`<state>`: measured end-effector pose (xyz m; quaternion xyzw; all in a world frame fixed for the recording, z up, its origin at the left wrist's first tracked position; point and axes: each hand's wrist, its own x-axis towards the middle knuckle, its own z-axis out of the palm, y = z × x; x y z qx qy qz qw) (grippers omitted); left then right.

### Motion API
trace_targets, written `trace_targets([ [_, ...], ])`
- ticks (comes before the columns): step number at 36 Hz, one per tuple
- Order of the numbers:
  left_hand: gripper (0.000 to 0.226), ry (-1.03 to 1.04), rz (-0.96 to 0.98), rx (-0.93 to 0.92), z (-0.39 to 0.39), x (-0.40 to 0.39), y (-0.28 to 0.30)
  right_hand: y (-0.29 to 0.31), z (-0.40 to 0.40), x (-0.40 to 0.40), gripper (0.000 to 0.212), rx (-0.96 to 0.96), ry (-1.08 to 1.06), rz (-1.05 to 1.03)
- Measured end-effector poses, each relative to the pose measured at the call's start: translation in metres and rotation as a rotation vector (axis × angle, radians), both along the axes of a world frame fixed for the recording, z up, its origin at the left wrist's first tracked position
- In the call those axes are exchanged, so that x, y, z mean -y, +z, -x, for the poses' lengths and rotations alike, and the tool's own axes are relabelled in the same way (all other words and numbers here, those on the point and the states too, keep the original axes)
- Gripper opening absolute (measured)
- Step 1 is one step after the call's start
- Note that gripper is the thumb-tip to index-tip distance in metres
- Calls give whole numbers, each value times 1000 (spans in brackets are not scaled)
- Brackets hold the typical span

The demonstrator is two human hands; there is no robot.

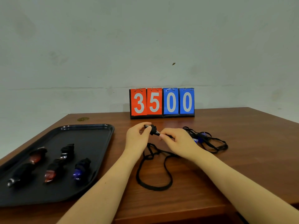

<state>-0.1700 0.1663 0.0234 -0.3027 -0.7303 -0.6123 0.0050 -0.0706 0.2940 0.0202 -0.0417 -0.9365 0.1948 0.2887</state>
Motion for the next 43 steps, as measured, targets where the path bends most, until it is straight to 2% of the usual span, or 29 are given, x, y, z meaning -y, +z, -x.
trace_targets([
  [3, 23, 17, -80, 62, 2, 4, 0, 1, 0, 8, 17, 10, 34, -81],
  [8, 17, -2, -69, 37, 1, 7, 0, 1, 1, 15, 18, 26, 87, -177],
  [14, 20, -33, 23, -3, -1, 4, 1, 1, 0, 5, 17, -54, 35, -85],
  [20, 18, -216, 99, 5, -3, 5, 3, 9, -4, -6, 14, -121, -75, 116],
  [25, 20, -333, -58, 151, -11, 5, 4, 13, -5, -8, 13, -203, -63, 342],
  [30, 19, -439, -326, 475, -15, 4, 7, 14, -5, -6, 20, -234, -2, 477],
  [36, 23, -461, -518, 660, -12, 2, 7, 1, 5, -5, 22, -126, -24, 409],
  [43, 24, -325, -454, 608, -7, 0, 2, -7, 8, -1, 24, 43, -36, 161],
])
